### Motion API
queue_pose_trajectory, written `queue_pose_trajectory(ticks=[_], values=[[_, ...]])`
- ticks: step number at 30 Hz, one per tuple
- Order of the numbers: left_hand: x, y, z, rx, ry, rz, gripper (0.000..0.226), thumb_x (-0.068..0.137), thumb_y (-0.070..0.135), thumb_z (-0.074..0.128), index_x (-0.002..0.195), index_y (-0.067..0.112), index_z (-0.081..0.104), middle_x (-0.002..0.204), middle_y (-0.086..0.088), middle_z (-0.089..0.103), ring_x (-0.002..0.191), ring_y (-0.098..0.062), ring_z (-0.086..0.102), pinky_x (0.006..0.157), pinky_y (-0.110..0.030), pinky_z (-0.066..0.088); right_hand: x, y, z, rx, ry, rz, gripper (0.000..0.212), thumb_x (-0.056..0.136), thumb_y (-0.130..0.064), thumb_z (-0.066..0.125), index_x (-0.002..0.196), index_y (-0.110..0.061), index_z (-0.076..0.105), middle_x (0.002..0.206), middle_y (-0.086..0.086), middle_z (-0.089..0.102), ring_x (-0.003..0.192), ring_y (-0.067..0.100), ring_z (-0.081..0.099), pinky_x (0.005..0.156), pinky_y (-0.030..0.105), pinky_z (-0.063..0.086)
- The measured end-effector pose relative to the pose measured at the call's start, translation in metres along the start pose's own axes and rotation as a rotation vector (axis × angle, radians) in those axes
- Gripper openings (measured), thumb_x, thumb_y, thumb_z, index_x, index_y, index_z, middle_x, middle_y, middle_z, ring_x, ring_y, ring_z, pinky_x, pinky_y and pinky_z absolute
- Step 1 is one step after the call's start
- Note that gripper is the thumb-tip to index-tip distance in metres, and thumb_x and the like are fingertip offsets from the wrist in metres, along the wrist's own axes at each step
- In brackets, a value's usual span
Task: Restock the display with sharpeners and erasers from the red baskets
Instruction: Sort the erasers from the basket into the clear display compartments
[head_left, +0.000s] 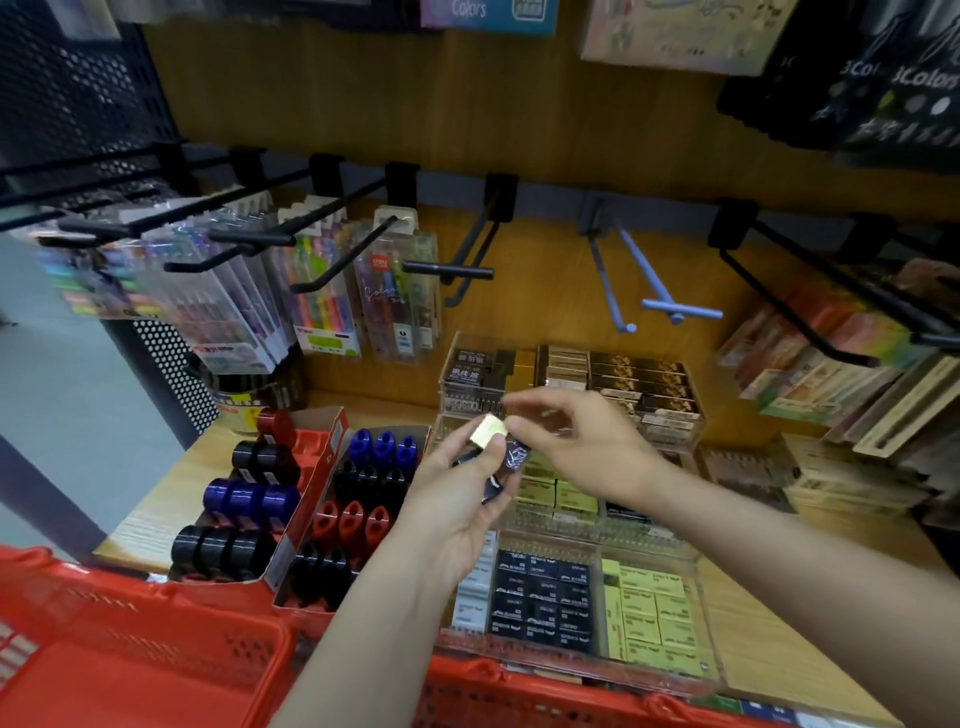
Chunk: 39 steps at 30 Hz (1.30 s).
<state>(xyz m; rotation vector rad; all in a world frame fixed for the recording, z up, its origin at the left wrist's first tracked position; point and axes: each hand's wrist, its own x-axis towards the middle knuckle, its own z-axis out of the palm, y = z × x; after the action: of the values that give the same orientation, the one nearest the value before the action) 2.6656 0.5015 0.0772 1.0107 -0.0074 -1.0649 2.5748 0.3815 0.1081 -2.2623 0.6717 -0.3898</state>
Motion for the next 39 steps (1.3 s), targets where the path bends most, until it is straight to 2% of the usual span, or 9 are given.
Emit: queue_pose_trajectory(ticks=[4, 9, 14, 17, 20, 24, 27, 32, 39], values=[[-0.004, -0.003, -0.001, 0.235, -0.016, 0.034, 0.041, 0.08, 0.001, 0.076, 0.115, 0.022, 0.065, 0.092, -0.009, 0.074, 0.077, -0.017, 0.066, 0.063, -0.025, 0.054, -0.002, -0.012, -0.006, 0.132, -0.105, 0.049, 0.032, 0.088, -0.031, 0.07, 0.12, -0.034, 0.067, 0.099, -0.011, 0.071, 0.093, 0.003, 0.065, 0.088, 0.024, 0.054], [-0.004, 0.002, -0.003, 0.256, 0.015, 0.03, 0.027, 0.082, 0.013, 0.076, 0.107, 0.013, 0.064, 0.096, -0.014, 0.071, 0.062, -0.012, 0.055, 0.054, -0.022, 0.051, -0.002, -0.014, -0.022, 0.302, -0.124, 0.15, 0.026, 0.089, -0.015, 0.069, 0.115, -0.018, 0.071, 0.083, -0.002, 0.068, 0.062, 0.002, 0.059, 0.062, 0.017, 0.052], [-0.005, 0.004, -0.009, 0.399, -0.048, 0.083, 0.008, 0.085, 0.017, 0.075, 0.093, 0.016, 0.073, 0.098, -0.014, 0.072, 0.069, -0.017, 0.057, 0.065, -0.029, 0.051, -0.005, -0.013, -0.023, 0.015, -0.141, 0.097, 0.025, 0.087, -0.035, 0.071, 0.112, -0.037, 0.071, 0.106, -0.013, 0.066, 0.089, 0.01, 0.065, 0.085, 0.034, 0.056], [-0.005, 0.011, -0.007, 0.373, -0.045, 0.096, 0.005, 0.085, 0.019, 0.074, 0.09, 0.019, 0.075, 0.09, -0.008, 0.072, 0.065, -0.011, 0.059, 0.055, -0.022, 0.048, -0.01, -0.012, -0.024, 0.265, -0.285, 0.108, 0.029, 0.087, -0.026, 0.072, 0.114, -0.034, 0.071, 0.117, -0.013, 0.067, 0.089, 0.014, 0.071, 0.076, 0.027, 0.058], [-0.004, 0.013, -0.004, 0.308, 0.031, 0.081, 0.014, 0.082, 0.025, 0.077, 0.093, 0.016, 0.073, 0.091, -0.008, 0.074, 0.069, -0.012, 0.06, 0.053, -0.021, 0.048, -0.015, -0.009, -0.024, 0.326, -0.321, 0.103, 0.037, 0.081, -0.017, 0.078, 0.114, -0.031, 0.071, 0.108, -0.009, 0.074, 0.092, 0.012, 0.073, 0.081, 0.022, 0.057], [-0.005, 0.009, -0.002, 0.223, 0.047, 0.035, 0.02, 0.081, 0.022, 0.078, 0.097, 0.013, 0.07, 0.064, 0.002, 0.07, 0.057, -0.007, 0.055, 0.053, -0.021, 0.049, -0.013, -0.005, -0.022, 0.412, -0.226, 0.185, 0.039, 0.079, -0.014, 0.078, 0.115, -0.026, 0.067, 0.092, -0.001, 0.077, 0.089, 0.011, 0.073, 0.086, 0.029, 0.058], [-0.005, 0.009, -0.004, 0.247, 0.059, 0.029, 0.014, 0.083, 0.016, 0.076, 0.096, 0.014, 0.07, 0.057, 0.005, 0.068, 0.055, -0.006, 0.054, 0.052, -0.02, 0.048, -0.013, -0.006, -0.019, 0.17, -0.173, 0.15, 0.039, 0.074, -0.024, 0.083, 0.107, -0.038, 0.068, 0.093, -0.011, 0.075, 0.086, -0.001, 0.07, 0.082, 0.024, 0.054], [-0.001, 0.012, -0.006, 0.064, 0.101, 0.001, 0.019, 0.087, 0.012, 0.07, 0.106, 0.011, 0.067, 0.082, -0.005, 0.067, 0.069, -0.013, 0.054, 0.053, -0.022, 0.051, 0.013, -0.005, -0.018, -0.263, 0.118, -0.046, 0.04, 0.081, -0.033, 0.077, 0.119, -0.028, 0.066, 0.104, -0.022, 0.059, 0.081, -0.002, 0.059, 0.075, 0.013, 0.049], [0.005, 0.024, -0.01, -0.234, -0.028, -0.019, 0.039, 0.094, -0.018, 0.039, 0.122, 0.005, 0.053, 0.118, -0.022, 0.059, 0.106, -0.032, 0.063, 0.081, -0.042, 0.057, 0.088, 0.008, -0.004, -0.318, 0.145, 0.303, 0.041, 0.093, -0.04, 0.061, 0.129, -0.02, 0.055, 0.118, 0.004, 0.062, 0.1, 0.022, 0.061, 0.085, 0.036, 0.053]])
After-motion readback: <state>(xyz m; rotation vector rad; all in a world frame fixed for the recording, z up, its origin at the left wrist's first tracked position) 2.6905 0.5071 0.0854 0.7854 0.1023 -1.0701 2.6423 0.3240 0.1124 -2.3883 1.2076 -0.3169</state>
